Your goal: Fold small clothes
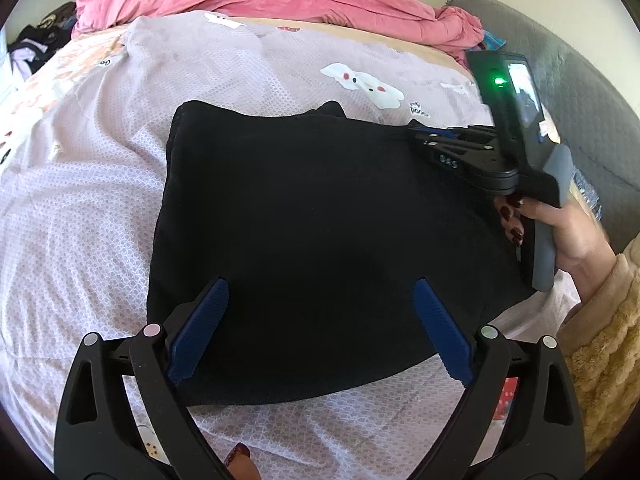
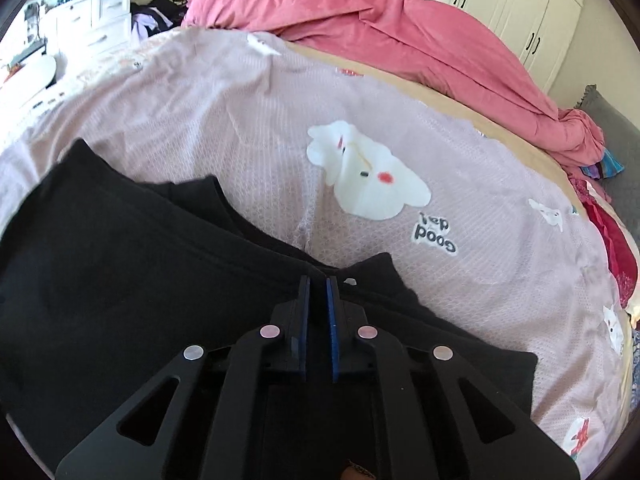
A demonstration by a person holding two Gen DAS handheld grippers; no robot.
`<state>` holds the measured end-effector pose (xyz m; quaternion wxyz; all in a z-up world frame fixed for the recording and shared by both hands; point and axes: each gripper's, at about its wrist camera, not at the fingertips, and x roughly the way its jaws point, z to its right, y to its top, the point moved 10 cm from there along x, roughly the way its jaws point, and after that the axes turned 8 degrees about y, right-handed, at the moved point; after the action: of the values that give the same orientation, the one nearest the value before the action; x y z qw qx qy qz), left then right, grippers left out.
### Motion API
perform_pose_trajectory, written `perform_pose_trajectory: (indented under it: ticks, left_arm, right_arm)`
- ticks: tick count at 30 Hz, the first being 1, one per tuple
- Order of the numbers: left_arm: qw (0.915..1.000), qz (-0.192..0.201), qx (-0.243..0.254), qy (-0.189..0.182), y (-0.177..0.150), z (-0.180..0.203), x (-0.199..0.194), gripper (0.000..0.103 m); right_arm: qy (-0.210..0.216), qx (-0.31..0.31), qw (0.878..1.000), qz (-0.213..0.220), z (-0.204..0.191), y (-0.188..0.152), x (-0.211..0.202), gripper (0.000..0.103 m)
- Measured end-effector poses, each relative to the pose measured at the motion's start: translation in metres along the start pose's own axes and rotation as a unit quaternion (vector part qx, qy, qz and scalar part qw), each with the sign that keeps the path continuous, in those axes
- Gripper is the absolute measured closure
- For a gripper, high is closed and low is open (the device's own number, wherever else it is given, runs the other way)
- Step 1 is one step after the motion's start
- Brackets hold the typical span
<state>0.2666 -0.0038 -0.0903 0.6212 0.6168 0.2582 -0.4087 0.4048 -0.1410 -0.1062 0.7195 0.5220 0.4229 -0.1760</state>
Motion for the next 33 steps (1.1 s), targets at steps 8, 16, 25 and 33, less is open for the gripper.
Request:
perform_pose_trajectory:
  ticks: [8, 16, 25, 33]
  left_arm:
    - [0.9997, 0.023, -0.007, -0.004, 0.008, -0.003, -0.007, 0.015]
    - [0.9994, 0.01, 0.007, 0.033, 0.003, -0.008, 0.005, 0.015]
    - [0.9985, 0.007, 0.025, 0.049, -0.002, -0.008, 0.009, 0.012]
    - [0.9974, 0.004, 0.034, 0.064, -0.004, -0.009, 0.013, 0.01]
  right_arm:
    - [0.032, 0.156, 0.985, 0.073, 0.055, -0.007, -0.054, 0.071]
    - [0.009, 0.177, 0.984, 0.028, 0.066, -0.086, -0.084, 0.066]
    - [-0.017, 0.245, 0.969, 0.017, 0.089, -0.168, -0.095, 0.061]
    - [-0.052, 0.248, 0.966, 0.043, 0.088, -0.177, -0.118, 0.046]
